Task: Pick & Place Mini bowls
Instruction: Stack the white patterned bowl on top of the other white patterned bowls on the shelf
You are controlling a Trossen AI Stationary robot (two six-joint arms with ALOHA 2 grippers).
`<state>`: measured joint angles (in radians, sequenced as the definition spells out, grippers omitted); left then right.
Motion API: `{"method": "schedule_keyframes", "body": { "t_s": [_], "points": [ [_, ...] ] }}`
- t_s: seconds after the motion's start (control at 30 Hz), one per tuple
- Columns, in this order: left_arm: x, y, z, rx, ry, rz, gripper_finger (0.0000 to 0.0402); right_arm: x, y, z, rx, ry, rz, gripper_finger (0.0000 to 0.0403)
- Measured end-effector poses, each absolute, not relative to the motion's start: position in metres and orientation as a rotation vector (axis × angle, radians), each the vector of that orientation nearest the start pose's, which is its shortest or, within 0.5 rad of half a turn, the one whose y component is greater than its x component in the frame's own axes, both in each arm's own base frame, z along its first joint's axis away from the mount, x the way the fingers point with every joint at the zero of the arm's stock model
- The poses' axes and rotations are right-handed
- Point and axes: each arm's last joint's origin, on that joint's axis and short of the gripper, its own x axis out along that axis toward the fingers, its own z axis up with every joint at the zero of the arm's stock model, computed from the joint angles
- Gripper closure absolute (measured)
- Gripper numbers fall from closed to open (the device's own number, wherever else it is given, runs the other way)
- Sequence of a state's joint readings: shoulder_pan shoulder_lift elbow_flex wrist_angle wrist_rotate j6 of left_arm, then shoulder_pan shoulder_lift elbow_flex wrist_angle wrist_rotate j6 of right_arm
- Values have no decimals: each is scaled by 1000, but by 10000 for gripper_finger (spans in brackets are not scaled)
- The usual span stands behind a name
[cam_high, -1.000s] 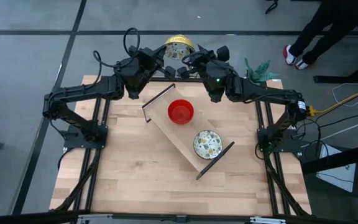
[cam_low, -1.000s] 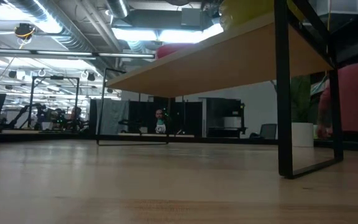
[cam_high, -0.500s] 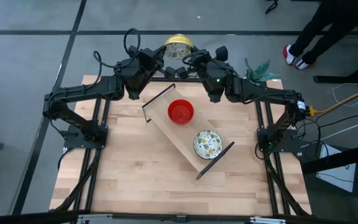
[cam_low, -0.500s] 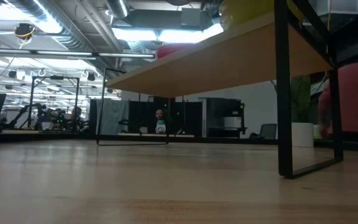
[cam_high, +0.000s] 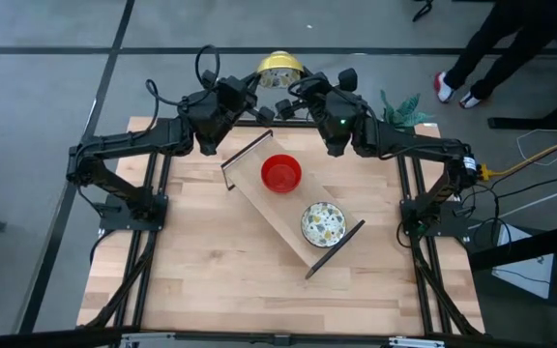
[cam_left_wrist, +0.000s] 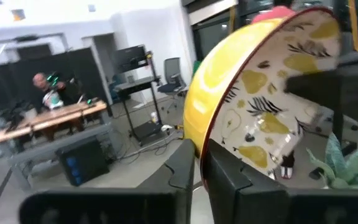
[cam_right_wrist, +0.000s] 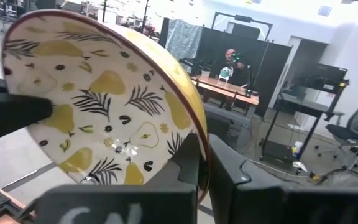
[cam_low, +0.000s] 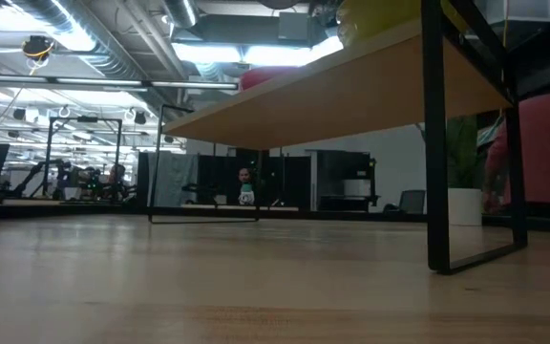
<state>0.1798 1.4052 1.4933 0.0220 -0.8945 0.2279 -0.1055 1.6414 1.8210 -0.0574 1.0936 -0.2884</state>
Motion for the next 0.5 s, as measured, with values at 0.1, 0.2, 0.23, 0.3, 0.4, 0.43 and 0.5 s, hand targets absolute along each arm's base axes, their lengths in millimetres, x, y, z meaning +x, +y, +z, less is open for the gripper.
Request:
{"method": "schedule_keyframes", "body": {
  "t_s": [0.1,0.2,0.23,0.3,0.4,0.43,0.5],
  "points": [
    [293,75,455,205,22,1008,352,343,-62,481,-206,71,-1207,390],
    [293,74,456,206,12,976,315,343,-62,481,-206,70,-1207,390],
    [293,73,456,204,10,975,301,343,-62,481,-206,70,-1205,390],
    [293,70,457,199,7,993,272,343,-62,481,-208,68,-1194,390],
    [294,64,458,189,1,1018,231,344,-62,479,-233,90,-1179,390],
    [294,62,457,187,3,1030,219,344,-62,479,-244,99,-1176,390],
    [293,57,458,189,4,1037,198,342,-61,480,-258,110,-1188,390]
  ]
}}
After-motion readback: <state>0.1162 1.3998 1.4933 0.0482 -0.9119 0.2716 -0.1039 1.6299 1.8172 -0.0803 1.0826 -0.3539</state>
